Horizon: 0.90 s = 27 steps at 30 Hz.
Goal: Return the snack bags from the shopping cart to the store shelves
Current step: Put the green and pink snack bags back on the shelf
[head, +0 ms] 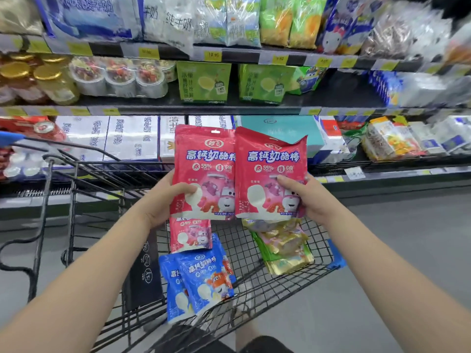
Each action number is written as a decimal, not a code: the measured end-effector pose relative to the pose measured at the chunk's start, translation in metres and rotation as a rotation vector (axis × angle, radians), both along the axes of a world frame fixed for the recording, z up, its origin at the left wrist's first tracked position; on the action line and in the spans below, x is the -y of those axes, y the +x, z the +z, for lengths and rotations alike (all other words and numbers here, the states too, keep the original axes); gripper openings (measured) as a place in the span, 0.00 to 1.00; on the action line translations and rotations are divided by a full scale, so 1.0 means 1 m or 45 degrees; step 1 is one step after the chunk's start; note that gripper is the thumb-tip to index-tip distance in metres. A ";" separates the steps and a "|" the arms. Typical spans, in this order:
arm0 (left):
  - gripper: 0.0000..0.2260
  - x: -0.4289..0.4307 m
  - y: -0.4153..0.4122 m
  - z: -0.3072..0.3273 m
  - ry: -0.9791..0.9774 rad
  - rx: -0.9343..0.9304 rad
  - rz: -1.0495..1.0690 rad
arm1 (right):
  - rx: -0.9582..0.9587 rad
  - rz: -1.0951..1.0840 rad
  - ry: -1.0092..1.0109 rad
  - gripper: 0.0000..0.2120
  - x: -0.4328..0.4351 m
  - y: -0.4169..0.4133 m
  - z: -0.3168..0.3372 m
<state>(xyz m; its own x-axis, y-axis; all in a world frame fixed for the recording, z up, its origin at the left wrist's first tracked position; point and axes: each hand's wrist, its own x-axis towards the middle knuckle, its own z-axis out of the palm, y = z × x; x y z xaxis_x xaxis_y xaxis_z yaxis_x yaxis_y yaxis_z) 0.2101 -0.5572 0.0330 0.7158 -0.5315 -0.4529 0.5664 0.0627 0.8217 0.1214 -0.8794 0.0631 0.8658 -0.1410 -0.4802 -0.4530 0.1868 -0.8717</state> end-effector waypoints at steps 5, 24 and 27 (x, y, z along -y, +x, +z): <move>0.25 0.029 -0.005 0.009 0.003 -0.024 -0.065 | 0.038 -0.144 -0.029 0.20 0.021 -0.035 0.013; 0.11 0.257 -0.114 0.054 0.151 0.165 -0.081 | 0.193 -0.292 -0.049 0.17 0.244 -0.177 0.032; 0.12 0.289 -0.127 0.062 0.181 0.183 -0.062 | 0.194 -0.291 -0.053 0.17 0.278 -0.189 0.040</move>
<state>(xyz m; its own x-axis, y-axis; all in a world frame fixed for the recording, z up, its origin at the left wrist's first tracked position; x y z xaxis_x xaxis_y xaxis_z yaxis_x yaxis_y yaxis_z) 0.0834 -0.8460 0.0951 0.7537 -0.5048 -0.4208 0.4420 -0.0846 0.8930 -0.0676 -1.1577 0.1030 0.8711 -0.3578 -0.3365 -0.2663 0.2317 -0.9356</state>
